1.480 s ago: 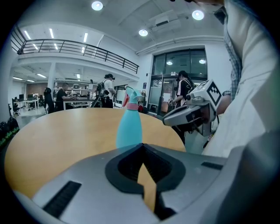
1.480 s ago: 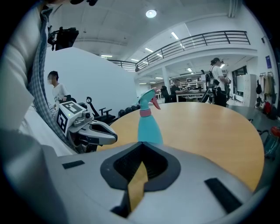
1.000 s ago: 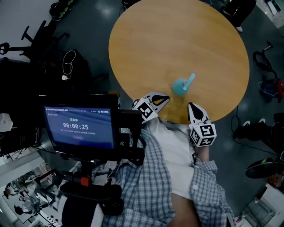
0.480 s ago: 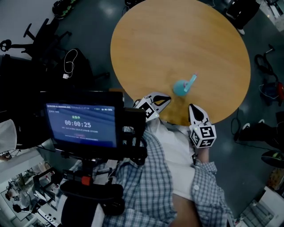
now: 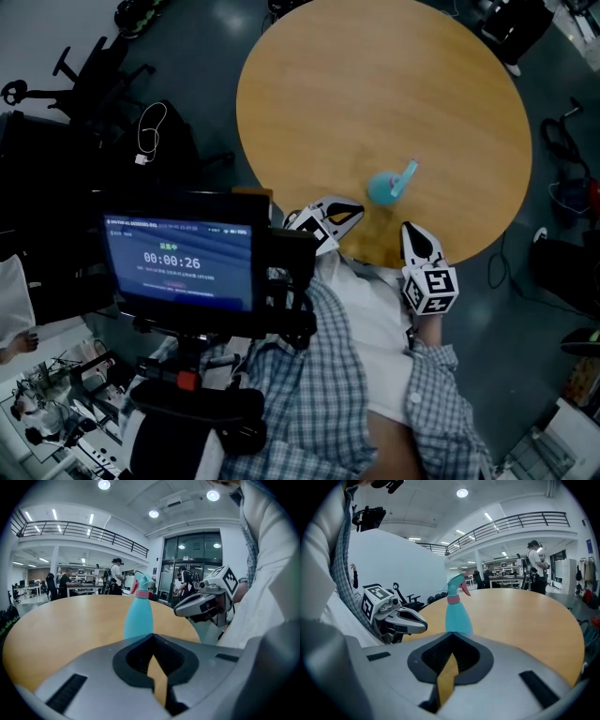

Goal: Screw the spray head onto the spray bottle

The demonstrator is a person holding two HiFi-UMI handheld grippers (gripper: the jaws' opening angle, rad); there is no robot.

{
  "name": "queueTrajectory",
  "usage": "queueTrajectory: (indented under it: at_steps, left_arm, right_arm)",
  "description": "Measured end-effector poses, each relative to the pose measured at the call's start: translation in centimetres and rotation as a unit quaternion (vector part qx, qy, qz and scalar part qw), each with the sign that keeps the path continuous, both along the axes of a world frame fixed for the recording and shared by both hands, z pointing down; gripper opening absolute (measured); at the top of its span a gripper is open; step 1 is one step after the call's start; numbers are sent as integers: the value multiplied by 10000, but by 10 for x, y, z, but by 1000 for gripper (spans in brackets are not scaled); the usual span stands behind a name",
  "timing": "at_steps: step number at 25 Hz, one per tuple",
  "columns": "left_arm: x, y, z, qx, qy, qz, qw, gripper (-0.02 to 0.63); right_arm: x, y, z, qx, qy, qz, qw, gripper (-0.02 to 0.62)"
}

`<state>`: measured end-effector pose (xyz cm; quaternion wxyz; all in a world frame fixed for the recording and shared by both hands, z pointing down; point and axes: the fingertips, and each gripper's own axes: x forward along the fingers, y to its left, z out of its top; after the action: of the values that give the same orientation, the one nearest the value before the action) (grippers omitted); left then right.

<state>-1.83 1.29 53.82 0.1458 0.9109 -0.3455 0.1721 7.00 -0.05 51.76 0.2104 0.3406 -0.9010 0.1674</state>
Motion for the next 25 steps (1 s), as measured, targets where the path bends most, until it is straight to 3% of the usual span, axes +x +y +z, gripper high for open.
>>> queueTrajectory:
  at_steps: [14,25]
  left_arm:
    - [0,0,1,27,30,-15,10000,5]
    - [-5,-11,-7,104,-50,-9,9999,5]
  right_arm:
    - [-2,0,3,-45,-9,-7,10000,-6]
    - [23,-13,-3,19,-11,547,9985,-6]
